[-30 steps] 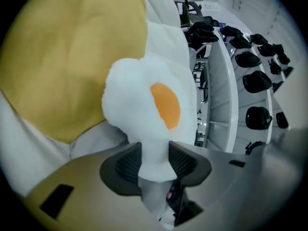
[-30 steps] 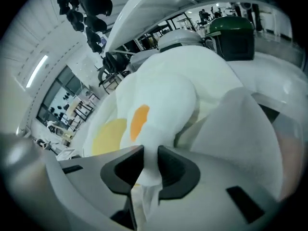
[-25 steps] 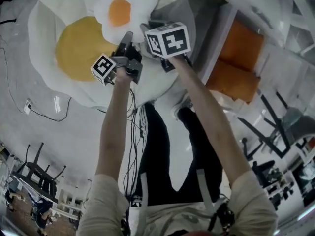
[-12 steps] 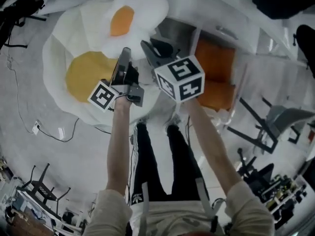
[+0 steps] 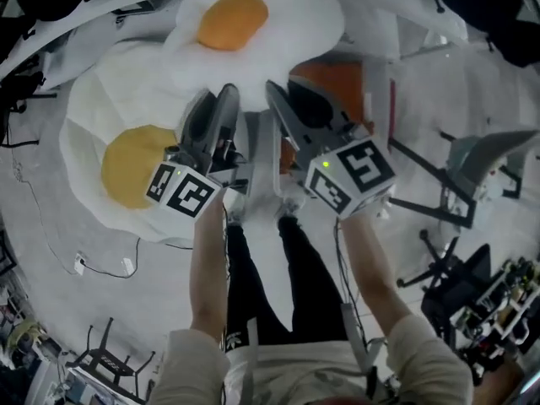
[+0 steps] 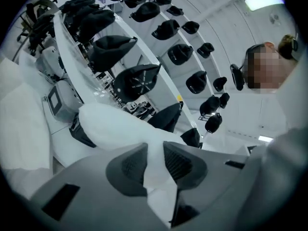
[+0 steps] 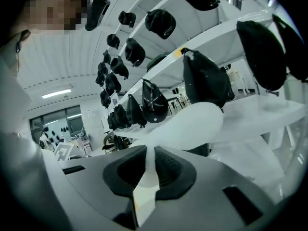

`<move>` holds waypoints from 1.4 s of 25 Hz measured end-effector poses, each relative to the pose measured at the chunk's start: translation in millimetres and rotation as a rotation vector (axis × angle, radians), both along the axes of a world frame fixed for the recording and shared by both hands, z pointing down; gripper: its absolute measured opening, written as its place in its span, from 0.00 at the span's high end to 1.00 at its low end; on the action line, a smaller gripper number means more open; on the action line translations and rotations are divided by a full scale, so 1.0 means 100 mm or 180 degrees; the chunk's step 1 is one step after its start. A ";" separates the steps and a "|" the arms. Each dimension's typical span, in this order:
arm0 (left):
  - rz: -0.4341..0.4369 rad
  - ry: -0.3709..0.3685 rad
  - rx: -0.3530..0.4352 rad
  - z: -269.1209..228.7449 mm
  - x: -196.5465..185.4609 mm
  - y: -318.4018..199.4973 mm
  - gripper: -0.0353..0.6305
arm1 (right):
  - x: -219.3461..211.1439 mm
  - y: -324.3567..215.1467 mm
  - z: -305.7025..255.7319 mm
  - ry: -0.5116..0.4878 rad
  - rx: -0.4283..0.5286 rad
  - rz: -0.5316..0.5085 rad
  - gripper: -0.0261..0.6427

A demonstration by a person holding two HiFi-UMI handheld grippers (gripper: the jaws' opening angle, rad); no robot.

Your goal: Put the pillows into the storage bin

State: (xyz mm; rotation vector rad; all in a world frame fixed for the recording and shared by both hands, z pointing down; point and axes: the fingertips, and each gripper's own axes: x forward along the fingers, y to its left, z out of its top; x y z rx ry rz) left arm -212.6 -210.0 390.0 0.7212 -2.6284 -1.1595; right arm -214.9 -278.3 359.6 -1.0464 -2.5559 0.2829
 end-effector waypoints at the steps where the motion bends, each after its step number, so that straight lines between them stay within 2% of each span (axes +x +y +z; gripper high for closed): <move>1: 0.0062 0.0003 -0.0019 0.01 -0.01 -0.14 0.80 | 0.00 -0.14 0.02 0.0008 -0.0005 0.0050 0.90; 11: 0.0776 0.0196 -0.0112 0.36 -0.03 -1.36 0.80 | 0.11 -1.36 0.40 0.0215 -0.0043 0.0595 0.90; 14: 0.0826 0.0414 -0.0352 0.68 -0.09 -1.57 0.77 | 0.11 -1.64 0.75 0.0467 -0.0084 0.0695 0.90; 15: 0.0759 0.0578 -0.0514 0.88 -0.10 -1.57 0.70 | 0.12 -1.72 0.97 0.0664 -0.0079 0.0769 0.87; 16: 0.0666 0.0778 -0.0669 1.08 -0.08 -1.55 0.68 | 0.15 -1.80 1.24 0.0894 -0.0052 0.0875 0.81; 17: 0.0582 0.0972 -0.0778 1.26 -0.03 -1.52 0.68 | 0.19 -1.89 1.49 0.1096 0.0014 0.0984 0.60; 18: 0.0541 0.1125 -0.0831 1.39 0.02 -1.50 0.67 | 0.26 -1.99 1.72 0.1232 0.0138 0.1077 0.52; 21: 0.0603 0.1326 -0.0874 1.61 0.17 -1.50 0.65 | 0.48 -2.20 2.14 0.1377 0.0572 0.1190 0.52; 24: 0.0591 0.1350 -0.0936 1.66 0.22 -1.40 0.65 | 0.63 -2.21 2.24 0.1465 0.0529 0.1235 0.52; 27: 0.0531 0.1347 -0.0895 1.65 0.21 -1.34 0.65 | 0.68 -2.16 2.23 0.1474 0.0519 0.1233 0.52; 31: 0.0530 0.1240 -0.0918 1.53 0.16 -1.33 0.65 | 0.60 -2.12 2.10 0.1339 0.0564 0.1192 0.52; 35: 0.0474 0.1127 -0.0950 1.19 0.03 -1.23 0.65 | 0.42 -2.02 1.74 0.1204 0.0528 0.1201 0.52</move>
